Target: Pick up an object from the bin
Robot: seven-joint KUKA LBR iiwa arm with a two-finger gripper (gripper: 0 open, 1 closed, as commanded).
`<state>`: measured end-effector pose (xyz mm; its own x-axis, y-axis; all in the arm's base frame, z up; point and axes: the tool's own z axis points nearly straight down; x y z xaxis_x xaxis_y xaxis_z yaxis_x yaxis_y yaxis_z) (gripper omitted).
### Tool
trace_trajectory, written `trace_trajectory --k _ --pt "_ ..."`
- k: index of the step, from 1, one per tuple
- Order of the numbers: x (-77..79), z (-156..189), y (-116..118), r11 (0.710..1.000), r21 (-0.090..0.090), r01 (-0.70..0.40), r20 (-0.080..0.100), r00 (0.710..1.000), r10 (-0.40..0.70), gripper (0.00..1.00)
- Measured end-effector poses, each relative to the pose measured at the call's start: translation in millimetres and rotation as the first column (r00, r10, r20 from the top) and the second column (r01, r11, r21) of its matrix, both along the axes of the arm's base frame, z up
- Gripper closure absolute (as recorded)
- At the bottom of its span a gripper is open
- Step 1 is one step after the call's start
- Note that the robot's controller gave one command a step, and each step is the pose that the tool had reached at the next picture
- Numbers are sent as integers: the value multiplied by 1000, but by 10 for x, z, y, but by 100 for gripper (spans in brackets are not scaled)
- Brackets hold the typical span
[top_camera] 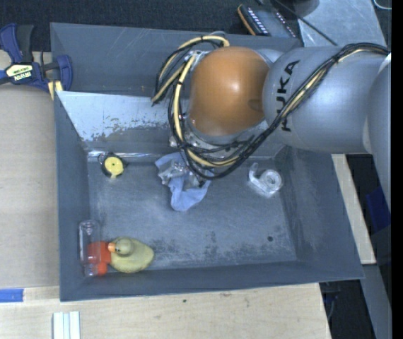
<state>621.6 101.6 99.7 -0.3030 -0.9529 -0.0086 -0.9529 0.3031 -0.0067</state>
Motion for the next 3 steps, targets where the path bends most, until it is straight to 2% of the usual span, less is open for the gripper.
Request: trace_trajectory --k 2,3 --pt "1 243 5 998 2 57 0 998 -57 100" --pt "4 385 6 999 2 51 1 999 -51 100"
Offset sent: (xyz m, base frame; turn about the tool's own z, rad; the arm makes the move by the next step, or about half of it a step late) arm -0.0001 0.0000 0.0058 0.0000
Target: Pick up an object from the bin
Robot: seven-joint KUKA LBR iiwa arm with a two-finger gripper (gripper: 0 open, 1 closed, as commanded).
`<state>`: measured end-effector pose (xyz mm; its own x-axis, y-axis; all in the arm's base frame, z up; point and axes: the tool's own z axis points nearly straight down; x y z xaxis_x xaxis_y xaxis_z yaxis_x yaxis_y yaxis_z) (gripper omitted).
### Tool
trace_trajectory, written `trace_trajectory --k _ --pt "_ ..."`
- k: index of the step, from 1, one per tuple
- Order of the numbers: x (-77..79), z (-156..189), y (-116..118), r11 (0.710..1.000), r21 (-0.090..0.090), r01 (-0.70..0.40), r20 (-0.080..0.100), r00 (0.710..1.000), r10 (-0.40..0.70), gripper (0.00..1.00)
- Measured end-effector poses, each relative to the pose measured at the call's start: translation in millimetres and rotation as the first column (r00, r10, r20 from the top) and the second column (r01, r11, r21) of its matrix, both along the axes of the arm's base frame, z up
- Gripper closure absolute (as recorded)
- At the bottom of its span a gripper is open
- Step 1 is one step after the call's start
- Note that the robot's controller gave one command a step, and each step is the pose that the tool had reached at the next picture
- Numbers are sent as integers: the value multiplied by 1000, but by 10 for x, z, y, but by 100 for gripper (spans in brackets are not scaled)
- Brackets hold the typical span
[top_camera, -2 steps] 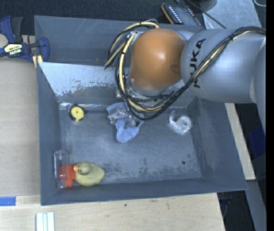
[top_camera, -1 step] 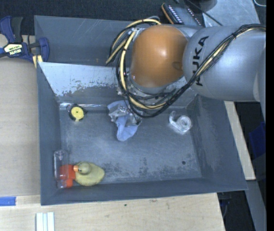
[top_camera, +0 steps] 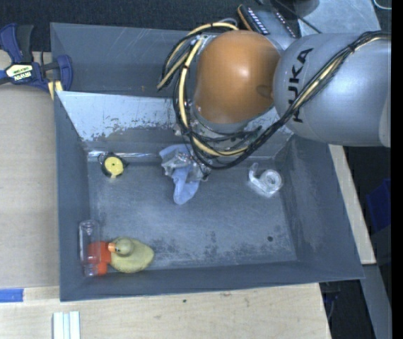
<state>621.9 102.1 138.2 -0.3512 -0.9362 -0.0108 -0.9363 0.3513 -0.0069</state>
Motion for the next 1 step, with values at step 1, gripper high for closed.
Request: trace_trajectory --k 1 --pt "-6 183 -1 1000 0 2 -2 1000 -2 100"
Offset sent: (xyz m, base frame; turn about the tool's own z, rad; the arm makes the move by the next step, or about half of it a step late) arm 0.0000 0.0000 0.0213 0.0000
